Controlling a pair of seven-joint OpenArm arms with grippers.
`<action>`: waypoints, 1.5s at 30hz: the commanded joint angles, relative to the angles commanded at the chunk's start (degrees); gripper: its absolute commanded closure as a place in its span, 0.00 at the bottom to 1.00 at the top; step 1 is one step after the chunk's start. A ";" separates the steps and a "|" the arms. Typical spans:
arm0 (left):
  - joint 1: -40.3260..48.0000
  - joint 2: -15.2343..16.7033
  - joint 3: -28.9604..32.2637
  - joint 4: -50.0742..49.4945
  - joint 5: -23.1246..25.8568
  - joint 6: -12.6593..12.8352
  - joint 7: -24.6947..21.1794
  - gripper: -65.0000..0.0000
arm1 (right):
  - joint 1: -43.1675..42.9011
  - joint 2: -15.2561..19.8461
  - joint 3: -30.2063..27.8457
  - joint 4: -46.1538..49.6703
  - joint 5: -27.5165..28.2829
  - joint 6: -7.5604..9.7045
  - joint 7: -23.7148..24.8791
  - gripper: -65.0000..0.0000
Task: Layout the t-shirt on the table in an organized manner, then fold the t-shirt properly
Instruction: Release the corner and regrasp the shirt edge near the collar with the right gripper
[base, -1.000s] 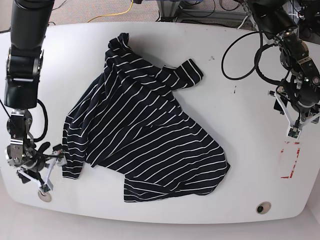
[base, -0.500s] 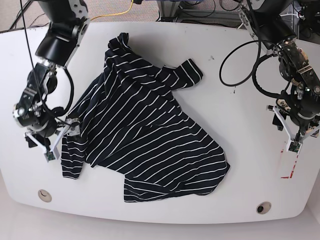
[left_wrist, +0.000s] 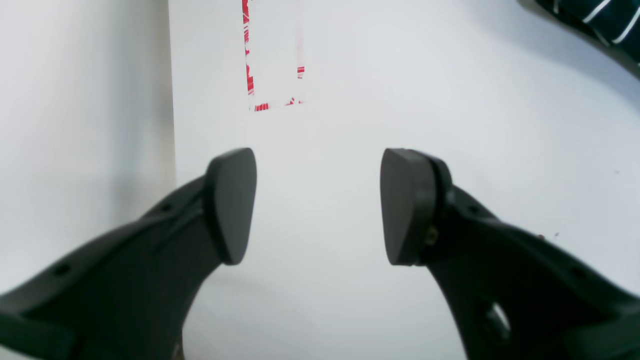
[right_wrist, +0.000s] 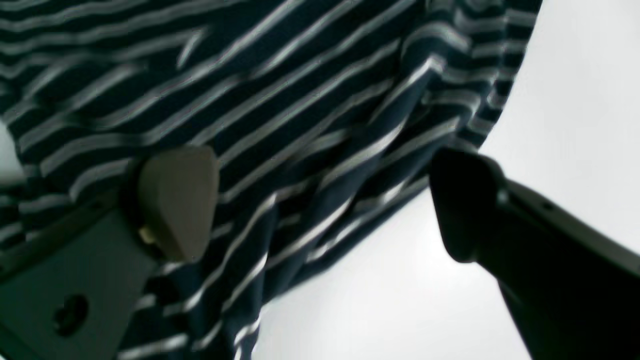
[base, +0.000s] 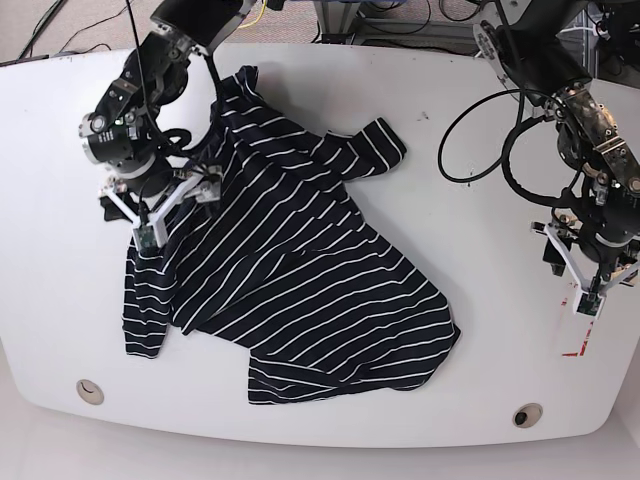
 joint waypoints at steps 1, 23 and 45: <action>0.18 0.00 0.00 0.00 0.00 0.00 0.00 0.43 | -1.05 0.00 0.00 -0.09 0.00 0.00 0.00 0.00; 0.44 -0.09 -0.18 0.00 0.00 0.00 0.00 0.43 | -9.85 0.00 -0.35 -5.27 0.18 0.00 0.18 0.18; 3.43 0.00 -0.26 0.00 0.00 0.00 0.00 0.43 | -7.03 21.18 -4.40 -11.16 -0.18 0.00 0.26 0.95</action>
